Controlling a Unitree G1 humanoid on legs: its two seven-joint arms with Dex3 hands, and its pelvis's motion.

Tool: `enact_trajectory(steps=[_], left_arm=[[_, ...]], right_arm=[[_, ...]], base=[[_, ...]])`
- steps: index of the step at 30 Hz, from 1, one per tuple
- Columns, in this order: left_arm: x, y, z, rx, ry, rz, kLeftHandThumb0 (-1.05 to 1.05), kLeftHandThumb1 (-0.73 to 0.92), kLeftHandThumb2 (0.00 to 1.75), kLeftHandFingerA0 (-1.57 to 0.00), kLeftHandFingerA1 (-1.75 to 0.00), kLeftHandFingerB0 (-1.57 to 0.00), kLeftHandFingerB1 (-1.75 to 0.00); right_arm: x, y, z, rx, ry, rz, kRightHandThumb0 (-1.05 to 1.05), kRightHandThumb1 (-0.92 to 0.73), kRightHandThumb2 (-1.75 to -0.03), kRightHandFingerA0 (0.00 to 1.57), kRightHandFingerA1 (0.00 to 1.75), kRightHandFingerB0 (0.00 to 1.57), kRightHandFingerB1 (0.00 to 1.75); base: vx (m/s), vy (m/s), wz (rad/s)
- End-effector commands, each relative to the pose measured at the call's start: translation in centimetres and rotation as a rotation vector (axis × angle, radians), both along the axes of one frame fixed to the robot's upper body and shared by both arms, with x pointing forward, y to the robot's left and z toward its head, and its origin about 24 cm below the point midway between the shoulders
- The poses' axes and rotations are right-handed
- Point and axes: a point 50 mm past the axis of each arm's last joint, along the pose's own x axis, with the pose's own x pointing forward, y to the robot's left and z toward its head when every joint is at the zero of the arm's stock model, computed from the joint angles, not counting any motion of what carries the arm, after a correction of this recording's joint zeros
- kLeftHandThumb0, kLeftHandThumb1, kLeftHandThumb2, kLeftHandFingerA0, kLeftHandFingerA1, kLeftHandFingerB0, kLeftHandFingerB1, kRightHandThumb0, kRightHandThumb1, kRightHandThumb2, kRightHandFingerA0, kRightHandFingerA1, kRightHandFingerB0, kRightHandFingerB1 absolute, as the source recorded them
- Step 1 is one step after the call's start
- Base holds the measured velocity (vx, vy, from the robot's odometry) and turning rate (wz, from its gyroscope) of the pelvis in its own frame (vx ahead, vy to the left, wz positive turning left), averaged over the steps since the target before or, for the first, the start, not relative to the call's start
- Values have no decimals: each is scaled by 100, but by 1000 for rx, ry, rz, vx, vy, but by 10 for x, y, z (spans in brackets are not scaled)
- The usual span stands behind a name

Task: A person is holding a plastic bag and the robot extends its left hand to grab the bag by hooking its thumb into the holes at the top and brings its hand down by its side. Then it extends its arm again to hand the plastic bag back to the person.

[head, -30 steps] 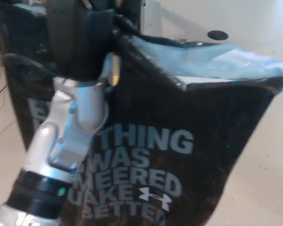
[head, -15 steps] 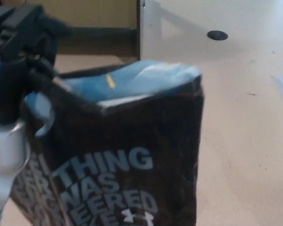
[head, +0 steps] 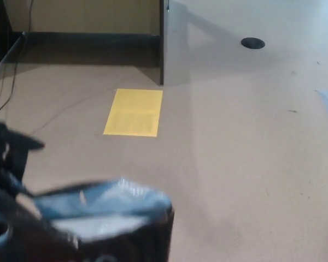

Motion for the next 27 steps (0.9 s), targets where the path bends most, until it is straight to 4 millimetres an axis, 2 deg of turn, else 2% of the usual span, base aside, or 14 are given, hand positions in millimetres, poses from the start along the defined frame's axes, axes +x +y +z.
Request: enact_trajectory(steps=[1, 4, 5, 7, 9, 10, 11, 13, 16, 20, 22, 23, 26, 27], left_arm=[[-30, -6, -24, -42, 9, -72, -9, 60, 90, -107, -163, -81, -117], [-39, -5, -42, -48, 53, -60, -10, 64, 87, -108, -165, -82, -114], [-43, -1, -54, -47, 104, -35, -2, 52, 108, -101, -163, -83, -117], [-49, 5, -69, -41, 162, -3, 2, 47, 115, -104, -158, -82, -119], [-54, 17, -86, -41, 243, 38, -1, 49, 111, -99, -166, -80, -116], [-57, 22, -93, -41, 274, 67, 2, 49, 105, -115, -155, -89, -115], [-58, 26, -98, -38, 284, 88, 2, 49, 105, -115, -155, -89, -115], [-66, 36, -111, -43, 337, 131, 2, 56, 105, -96, -170, -78, -122], [-71, 47, -123, -48, 398, 178, -1, 52, 108, -97, -169, -80, -122], [-86, 65, -143, -42, 507, 264, -7, 63, 90, -95, -164, -84, -112], [-86, 67, -147, -47, 512, 271, -7, 58, 89, -108, -157, -89, -113], [-87, 69, -150, -45, 537, 279, -7, 65, 85, -90, -163, -83, -112], [-94, 64, -161, -50, 583, 281, -6, 56, 93, -111, -154, -90, -112], [-94, 62, -164, -49, 596, 280, -6, 63, 88, -94, -166, -86, -108]], right_arm=[[-12, -4, -4, -20, 30, -4, -28, -68, -60, 80, 65, 56, 43], [-12, -4, -4, -20, 36, -8, -27, -68, -60, 80, 63, 56, 42], [-12, -3, -4, -23, 37, -8, -27, -68, -60, 81, 61, 57, 43], [-10, -3, -4, -25, 35, -3, -27, -68, -60, 79, 59, 57, 42], [-10, -3, -3, -28, 31, -1, -26, -68, -60, 80, 61, 57, 43], [-10, -3, -4, -25, 30, -1, -27, -68, -60, 79, 59, 57, 43], [-10, -2, -4, -24, 32, -4, -27, -68, -60, 79, 59, 57, 43], [-14, -2, -5, -23, 39, -1, -27, -68, -60, 79, 59, 57, 43], [-13, -3, -6, -19, 42, -8, -29, -69, -61, 78, 59, 56, 42], [-9, -2, -5, -28, 40, -3, -29, -69, -61, 79, 61, 56, 42], [-4, -3, -3, -30, 30, -6, -28, -69, -61, 79, 61, 57, 42], [-1, -3, -2, -27, 25, -16, -28, -69, -61, 79, 61, 57, 42], [0, -2, -1, -36, 15, -10, -27, -69, -60, 79, 68, 59, 43], [1, -2, -1, -24, 8, -16, -27, -68, -60, 78, 68, 57, 43]], base=[[0, 0, 0], [0, 0, 0], [0, 0, 0], [0, 0, 0], [0, 0, 0], [0, 0, 0], [0, 0, 0], [0, 0, 0], [0, 0, 0], [0, 0, 0], [0, 0, 0], [0, 0, 0], [0, 0, 0], [0, 0, 0]])
